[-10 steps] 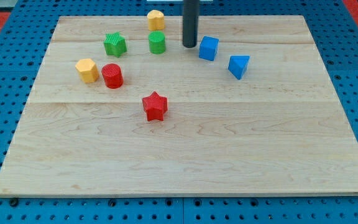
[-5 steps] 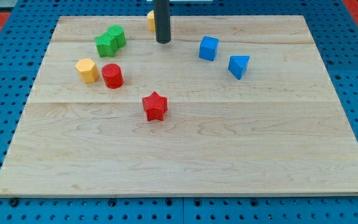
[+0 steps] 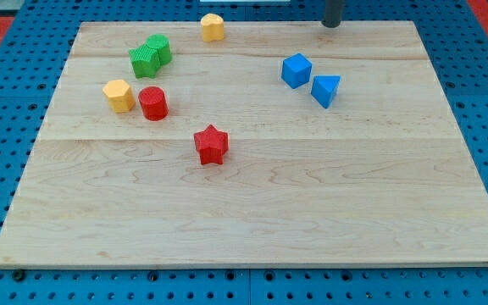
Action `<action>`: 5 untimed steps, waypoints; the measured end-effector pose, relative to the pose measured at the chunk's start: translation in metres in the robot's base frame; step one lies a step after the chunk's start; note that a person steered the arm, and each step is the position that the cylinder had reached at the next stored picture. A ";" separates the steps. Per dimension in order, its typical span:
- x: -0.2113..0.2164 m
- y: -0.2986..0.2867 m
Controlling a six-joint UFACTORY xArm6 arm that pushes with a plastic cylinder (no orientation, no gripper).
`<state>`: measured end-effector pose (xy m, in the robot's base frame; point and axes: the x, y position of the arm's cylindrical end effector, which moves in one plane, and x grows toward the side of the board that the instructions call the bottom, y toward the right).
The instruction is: Move the green circle into the green star
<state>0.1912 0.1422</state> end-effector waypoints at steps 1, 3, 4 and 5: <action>0.000 0.000; 0.047 -0.089; 0.076 -0.157; 0.053 -0.200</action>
